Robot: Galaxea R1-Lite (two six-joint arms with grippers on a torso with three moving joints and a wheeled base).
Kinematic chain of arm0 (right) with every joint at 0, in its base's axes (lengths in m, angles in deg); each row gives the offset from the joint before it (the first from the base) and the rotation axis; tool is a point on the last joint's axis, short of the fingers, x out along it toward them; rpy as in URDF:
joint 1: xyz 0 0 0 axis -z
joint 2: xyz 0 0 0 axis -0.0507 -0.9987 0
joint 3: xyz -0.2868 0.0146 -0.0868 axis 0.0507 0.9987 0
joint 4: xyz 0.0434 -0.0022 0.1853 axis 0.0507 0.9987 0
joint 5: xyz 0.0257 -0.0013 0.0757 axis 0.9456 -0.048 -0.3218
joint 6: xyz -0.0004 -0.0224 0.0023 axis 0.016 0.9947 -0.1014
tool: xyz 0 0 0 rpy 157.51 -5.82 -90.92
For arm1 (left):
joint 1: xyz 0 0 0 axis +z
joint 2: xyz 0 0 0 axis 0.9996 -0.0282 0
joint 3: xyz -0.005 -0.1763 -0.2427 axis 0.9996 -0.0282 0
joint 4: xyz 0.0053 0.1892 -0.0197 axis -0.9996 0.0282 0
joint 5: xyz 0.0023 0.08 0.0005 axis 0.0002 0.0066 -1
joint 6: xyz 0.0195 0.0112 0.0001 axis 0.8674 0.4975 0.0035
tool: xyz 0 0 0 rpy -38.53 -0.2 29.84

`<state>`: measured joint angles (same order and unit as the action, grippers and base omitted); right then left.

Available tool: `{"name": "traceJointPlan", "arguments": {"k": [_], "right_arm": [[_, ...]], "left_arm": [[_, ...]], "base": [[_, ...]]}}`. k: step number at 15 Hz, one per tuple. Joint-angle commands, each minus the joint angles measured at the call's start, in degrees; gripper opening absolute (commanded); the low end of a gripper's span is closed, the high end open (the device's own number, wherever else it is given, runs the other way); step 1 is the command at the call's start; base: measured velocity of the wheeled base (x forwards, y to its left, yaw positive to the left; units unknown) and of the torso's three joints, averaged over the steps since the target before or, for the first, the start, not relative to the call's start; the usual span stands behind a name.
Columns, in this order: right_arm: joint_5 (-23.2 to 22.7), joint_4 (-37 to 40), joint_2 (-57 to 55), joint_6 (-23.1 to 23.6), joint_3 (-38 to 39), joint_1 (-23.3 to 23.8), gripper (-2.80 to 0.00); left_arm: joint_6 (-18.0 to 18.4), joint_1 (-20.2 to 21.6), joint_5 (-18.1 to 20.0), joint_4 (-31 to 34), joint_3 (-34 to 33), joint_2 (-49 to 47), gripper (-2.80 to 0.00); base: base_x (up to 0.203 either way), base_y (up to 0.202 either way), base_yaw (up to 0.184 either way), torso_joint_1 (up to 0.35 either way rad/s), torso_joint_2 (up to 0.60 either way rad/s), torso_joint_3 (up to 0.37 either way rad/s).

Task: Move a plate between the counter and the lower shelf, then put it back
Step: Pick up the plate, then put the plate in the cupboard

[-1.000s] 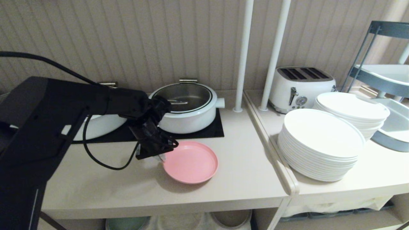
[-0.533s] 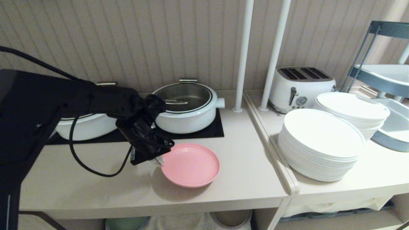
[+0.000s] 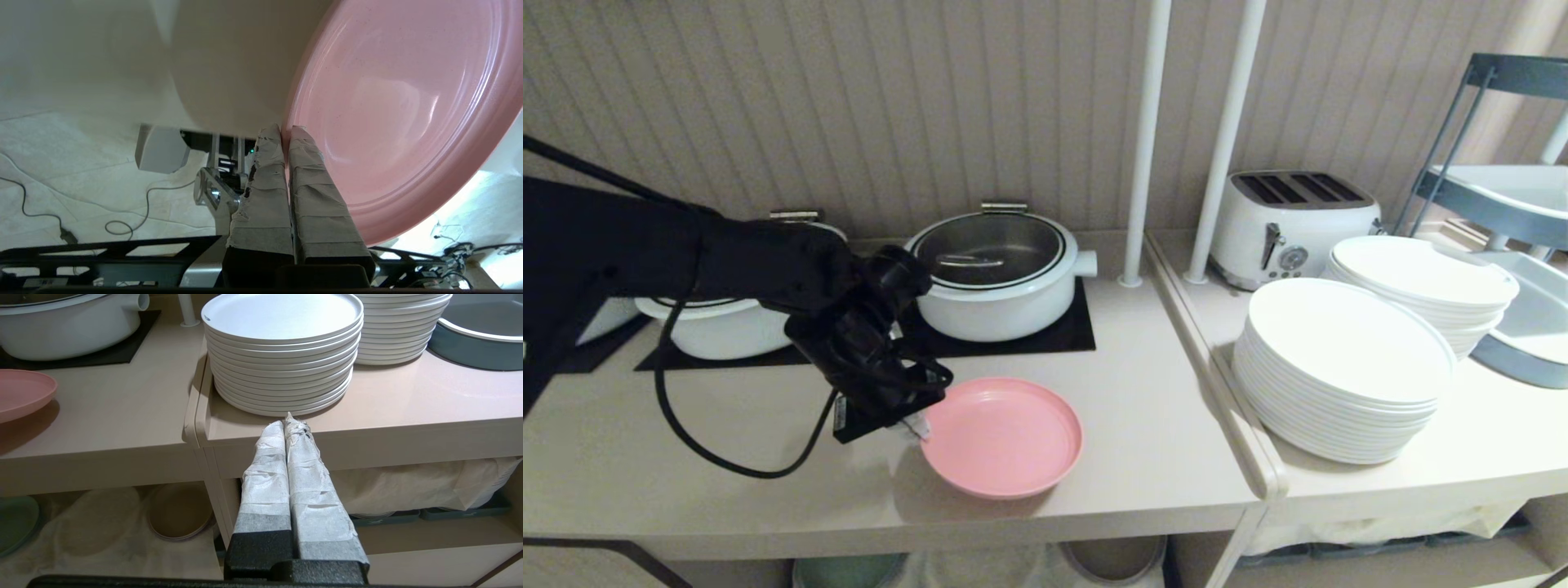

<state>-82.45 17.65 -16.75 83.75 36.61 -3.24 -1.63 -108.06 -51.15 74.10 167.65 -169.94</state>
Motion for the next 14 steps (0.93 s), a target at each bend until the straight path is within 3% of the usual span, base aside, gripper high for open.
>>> {"name": "traceJointPlan", "arguments": {"k": [1,10,14], "right_arm": [[0.00,-0.03,-0.07,0.00,0.00,-0.02,-2.80],[0.00,-0.10,-0.07,0.00,0.00,-0.02,-2.80],[0.00,-0.02,-0.07,0.00,0.00,-0.02,-2.80]], "left_arm": [[-0.21,-0.21,0.08,-0.29,-2.86,4.03,-2.80],[0.46,-0.35,1.61,-0.46,-15.97,17.32,-2.80],[6.53,0.02,1.92,-0.46,-25.03,24.69,-2.80]], "base": [[0.000,0.000,0.000,0.000,0.00,0.000],[0.000,0.000,0.000,0.000,0.00,0.000],[0.000,0.000,0.000,0.000,0.00,0.000]]}}
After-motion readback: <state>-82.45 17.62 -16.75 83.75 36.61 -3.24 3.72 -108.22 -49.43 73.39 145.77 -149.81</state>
